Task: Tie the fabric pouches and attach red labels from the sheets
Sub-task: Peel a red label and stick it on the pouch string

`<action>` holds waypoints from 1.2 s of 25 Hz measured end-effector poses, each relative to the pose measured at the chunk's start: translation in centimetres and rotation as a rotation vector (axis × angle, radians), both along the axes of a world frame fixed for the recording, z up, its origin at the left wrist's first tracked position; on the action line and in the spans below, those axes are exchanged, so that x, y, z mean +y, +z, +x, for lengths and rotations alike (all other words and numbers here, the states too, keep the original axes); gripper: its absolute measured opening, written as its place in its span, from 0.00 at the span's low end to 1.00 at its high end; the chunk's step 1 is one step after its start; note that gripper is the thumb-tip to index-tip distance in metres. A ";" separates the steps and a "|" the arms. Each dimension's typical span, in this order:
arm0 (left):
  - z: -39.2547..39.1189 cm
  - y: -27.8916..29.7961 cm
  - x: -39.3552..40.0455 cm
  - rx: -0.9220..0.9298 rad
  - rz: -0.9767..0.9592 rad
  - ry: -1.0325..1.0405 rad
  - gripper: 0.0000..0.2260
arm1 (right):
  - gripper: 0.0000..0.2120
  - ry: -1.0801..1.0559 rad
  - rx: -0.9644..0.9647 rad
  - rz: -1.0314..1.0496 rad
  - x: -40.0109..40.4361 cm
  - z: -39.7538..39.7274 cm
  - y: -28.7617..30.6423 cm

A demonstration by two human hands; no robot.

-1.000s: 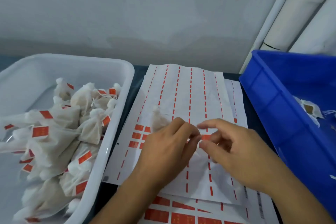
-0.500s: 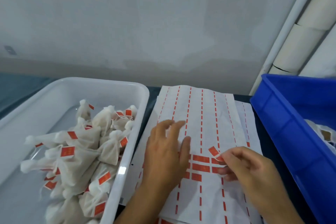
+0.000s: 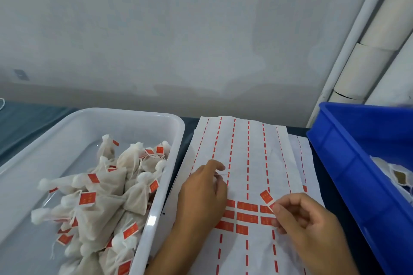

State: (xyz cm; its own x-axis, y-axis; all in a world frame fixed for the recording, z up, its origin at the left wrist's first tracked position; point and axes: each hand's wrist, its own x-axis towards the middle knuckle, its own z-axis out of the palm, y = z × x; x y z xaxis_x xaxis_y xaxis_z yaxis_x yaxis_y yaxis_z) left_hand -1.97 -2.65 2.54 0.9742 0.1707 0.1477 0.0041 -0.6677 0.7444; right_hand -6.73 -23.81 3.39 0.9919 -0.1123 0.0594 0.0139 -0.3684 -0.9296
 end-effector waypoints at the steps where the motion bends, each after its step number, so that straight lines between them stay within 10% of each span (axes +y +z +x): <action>1: -0.3 0.2 -0.1 -0.007 -0.015 -0.019 0.09 | 0.14 0.000 -0.004 0.004 -0.1 0.0 -0.1; 30: -5.2 1.5 -1.9 0.072 -0.484 -0.525 0.16 | 0.08 0.205 -0.025 0.351 0.5 -1.9 1.9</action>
